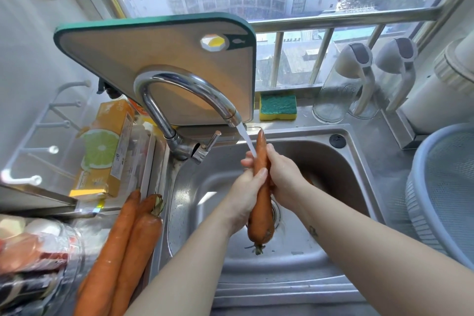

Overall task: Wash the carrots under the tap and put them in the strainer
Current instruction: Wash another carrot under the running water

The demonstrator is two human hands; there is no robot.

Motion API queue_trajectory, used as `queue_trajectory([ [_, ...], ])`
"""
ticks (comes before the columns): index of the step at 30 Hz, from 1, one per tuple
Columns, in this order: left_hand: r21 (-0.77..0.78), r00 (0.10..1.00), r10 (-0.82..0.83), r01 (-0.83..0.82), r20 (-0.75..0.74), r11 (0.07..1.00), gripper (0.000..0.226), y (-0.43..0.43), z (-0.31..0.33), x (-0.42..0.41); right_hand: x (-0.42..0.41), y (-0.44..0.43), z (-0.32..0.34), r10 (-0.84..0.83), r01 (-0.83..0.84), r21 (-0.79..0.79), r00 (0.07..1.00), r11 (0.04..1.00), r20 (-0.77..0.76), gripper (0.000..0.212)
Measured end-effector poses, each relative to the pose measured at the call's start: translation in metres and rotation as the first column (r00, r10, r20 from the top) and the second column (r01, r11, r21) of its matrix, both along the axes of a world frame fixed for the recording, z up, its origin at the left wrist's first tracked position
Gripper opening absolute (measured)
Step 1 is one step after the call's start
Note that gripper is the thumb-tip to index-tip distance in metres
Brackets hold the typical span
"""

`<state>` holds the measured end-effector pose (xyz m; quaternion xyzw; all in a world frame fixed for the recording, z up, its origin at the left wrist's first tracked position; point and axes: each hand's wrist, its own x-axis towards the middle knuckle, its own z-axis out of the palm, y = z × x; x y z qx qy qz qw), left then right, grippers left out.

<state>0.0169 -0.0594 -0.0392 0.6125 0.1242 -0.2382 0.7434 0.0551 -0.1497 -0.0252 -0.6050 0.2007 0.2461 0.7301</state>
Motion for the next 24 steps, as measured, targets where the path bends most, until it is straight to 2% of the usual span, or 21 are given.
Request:
queue_trajectory([
  [3,0.107,0.999,0.034,-0.036,0.024,0.994,0.04,-0.001,-0.001,0.005,-0.005,-0.002,-0.003,0.091,-0.086,-0.062,0.991,0.994,0.093,0.039],
  [6,0.394,0.992,-0.05,0.002,0.114,0.919,0.055,-0.004,0.0,0.008,-0.006,-0.005,-0.005,0.038,-0.042,0.041,0.996,0.998,0.082,0.029],
  [8,0.493,0.996,-0.018,-0.029,0.091,0.87,0.067,-0.005,0.004,0.008,-0.005,-0.005,-0.004,0.01,-0.014,0.075,0.998,0.997,0.061,0.015],
  [10,0.501,0.999,0.046,-0.036,-0.009,0.865,0.07,-0.003,0.005,0.01,-0.007,0.0,-0.004,-0.003,0.001,0.024,0.998,1.0,0.07,0.011],
  [13,0.541,0.998,0.017,0.019,-0.061,0.841,0.065,0.006,0.003,0.011,-0.007,0.015,-0.011,-0.053,0.086,-0.185,0.983,0.979,0.177,0.013],
  [15,0.662,0.998,-0.056,0.032,0.016,0.749,0.066,0.014,0.003,0.009,-0.003,0.028,-0.013,-0.051,0.122,-0.29,0.969,0.949,0.24,0.023],
  [17,0.729,0.988,-0.109,-0.005,0.109,0.684,0.061,0.021,0.006,0.005,0.001,0.041,-0.013,-0.082,0.152,-0.272,0.964,0.95,0.252,0.02],
  [18,0.75,0.98,-0.138,-0.017,0.144,0.661,0.059,0.024,0.01,0.002,0.003,0.045,-0.013,-0.105,0.161,-0.235,0.966,0.959,0.237,0.013],
  [21,0.8,0.963,-0.231,0.026,0.142,0.599,0.054,0.031,0.016,-0.01,0.008,0.054,-0.009,-0.225,0.227,-0.078,0.974,0.971,0.043,0.034],
  [23,0.771,0.963,-0.244,0.071,0.112,0.633,0.052,0.033,0.016,-0.017,0.011,0.054,-0.01,-0.257,0.26,0.006,0.957,0.965,-0.135,0.045],
  [24,0.738,0.971,-0.225,0.09,0.086,0.669,0.052,0.034,0.017,-0.019,0.011,0.053,-0.01,-0.24,0.249,0.034,0.955,0.968,-0.175,0.049],
])
